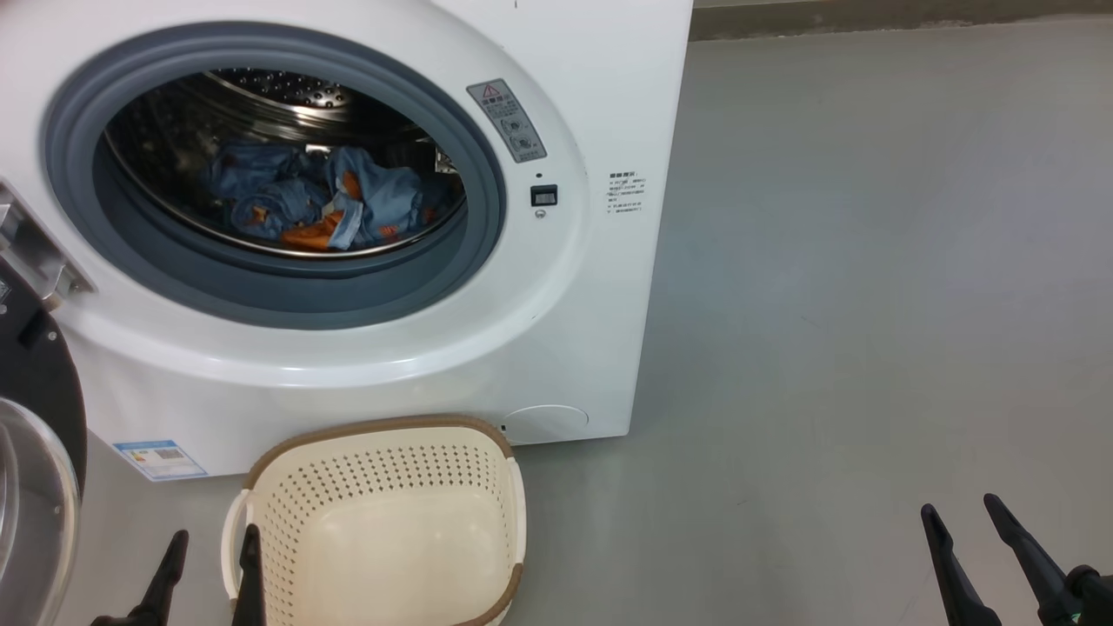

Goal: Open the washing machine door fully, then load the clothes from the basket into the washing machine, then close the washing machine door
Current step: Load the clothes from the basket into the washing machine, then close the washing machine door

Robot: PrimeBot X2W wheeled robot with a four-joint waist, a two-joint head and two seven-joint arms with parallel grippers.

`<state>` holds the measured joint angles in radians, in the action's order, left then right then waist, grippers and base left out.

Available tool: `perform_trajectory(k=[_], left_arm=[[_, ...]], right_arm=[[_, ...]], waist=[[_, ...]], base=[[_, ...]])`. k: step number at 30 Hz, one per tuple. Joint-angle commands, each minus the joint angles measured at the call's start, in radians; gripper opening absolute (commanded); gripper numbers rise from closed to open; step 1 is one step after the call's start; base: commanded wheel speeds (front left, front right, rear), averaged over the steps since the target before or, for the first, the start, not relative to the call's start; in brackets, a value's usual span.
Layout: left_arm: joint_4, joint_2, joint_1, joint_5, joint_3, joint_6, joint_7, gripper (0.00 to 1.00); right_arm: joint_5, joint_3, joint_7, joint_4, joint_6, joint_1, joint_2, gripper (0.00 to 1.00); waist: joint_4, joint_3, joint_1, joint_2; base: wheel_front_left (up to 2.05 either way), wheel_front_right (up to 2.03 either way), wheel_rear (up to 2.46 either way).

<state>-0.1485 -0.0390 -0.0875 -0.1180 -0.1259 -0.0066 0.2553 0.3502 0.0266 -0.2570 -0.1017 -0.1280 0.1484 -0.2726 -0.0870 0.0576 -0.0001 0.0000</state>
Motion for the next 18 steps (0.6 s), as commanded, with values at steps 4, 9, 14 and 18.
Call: perform_trajectory(k=[4, 9, 14, 18], left_arm=[[0.042, -0.011, 0.003, -0.008, -0.026, 0.015, 0.006, 1.00], [0.047, -0.011, 0.002, -0.012, -0.022, 0.023, 0.006, 1.00], [0.053, -0.011, 0.002, -0.014, -0.019, 0.029, 0.006, 1.00], [0.055, -0.011, 0.002, -0.017, -0.018, 0.034, 0.006, 1.00]], right_arm=[[-0.011, -0.014, -0.005, 0.026, -0.003, -0.004, -0.025, 1.00], [-0.013, -0.020, -0.005, 0.027, -0.003, -0.009, -0.024, 1.00], [-0.012, -0.021, -0.005, 0.030, -0.003, -0.009, -0.023, 1.00], [-0.012, -0.022, -0.005, 0.032, -0.003, -0.009, -0.023, 1.00]], waist=[[-0.002, 0.001, 0.0001, 0.0000], [-0.004, -0.001, 0.0001, 0.0000], [-0.002, 0.001, 0.0001, 0.0000], [0.000, 0.001, 0.0001, 0.0000]], base=[[0.00, 0.00, 0.00], [0.00, 0.00, 0.00], [-0.05, 0.05, 0.00], [-0.54, 0.54, 0.00]])
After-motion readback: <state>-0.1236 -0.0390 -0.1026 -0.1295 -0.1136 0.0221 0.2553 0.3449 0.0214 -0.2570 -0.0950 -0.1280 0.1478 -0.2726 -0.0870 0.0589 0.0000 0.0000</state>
